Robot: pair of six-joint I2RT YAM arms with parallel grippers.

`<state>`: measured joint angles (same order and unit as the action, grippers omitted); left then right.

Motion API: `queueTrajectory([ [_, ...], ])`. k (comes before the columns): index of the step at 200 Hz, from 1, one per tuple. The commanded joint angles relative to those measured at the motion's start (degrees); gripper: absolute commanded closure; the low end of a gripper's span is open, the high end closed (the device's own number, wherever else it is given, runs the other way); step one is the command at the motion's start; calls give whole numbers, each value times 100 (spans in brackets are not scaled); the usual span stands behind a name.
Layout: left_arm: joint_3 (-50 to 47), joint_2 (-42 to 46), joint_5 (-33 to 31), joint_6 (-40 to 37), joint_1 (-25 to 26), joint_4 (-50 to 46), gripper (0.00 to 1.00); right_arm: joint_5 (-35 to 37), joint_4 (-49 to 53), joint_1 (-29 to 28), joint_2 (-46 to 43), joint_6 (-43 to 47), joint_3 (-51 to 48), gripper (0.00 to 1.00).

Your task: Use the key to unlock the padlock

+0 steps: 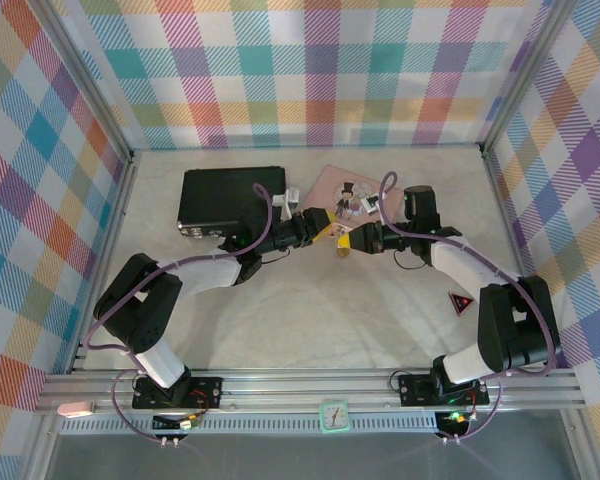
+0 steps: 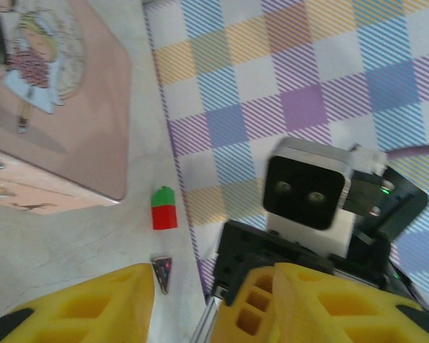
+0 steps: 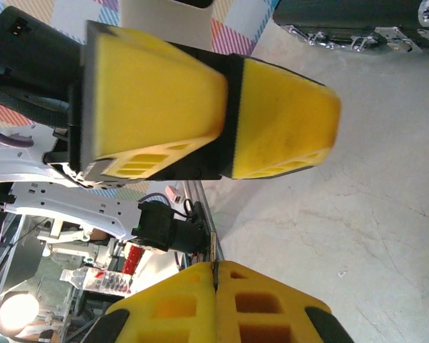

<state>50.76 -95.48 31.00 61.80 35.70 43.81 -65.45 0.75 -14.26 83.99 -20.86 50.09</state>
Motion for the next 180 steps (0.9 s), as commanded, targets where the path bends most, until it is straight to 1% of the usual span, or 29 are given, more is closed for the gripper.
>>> queueTrajectory([
  [1,40,-44,429,70,76,827,56,-200,-39,-33,126,113,168,100],
  [17,62,-115,541,135,134,1110,57,-236,-172,-33,161,-1,166,100],
  [35,142,-197,622,123,180,1095,60,-240,-340,-33,161,-101,135,100],
  [61,198,-273,657,80,209,962,63,-236,-400,-33,112,-144,108,100],
  [90,194,-215,609,-134,242,576,63,-207,-406,-33,39,-156,89,100],
  [99,193,-199,609,-170,257,533,67,-186,-409,-33,39,-164,96,100],
  [134,215,-148,664,-182,297,499,88,-118,-492,-25,135,-223,120,100],
  [155,224,-107,683,-238,314,421,98,-110,-634,-28,158,-313,114,100],
  [159,224,-99,679,-250,314,413,100,-111,-652,-25,152,-333,115,100],
  [180,235,-95,661,-247,323,417,100,17,-672,-24,103,-404,132,100],
])
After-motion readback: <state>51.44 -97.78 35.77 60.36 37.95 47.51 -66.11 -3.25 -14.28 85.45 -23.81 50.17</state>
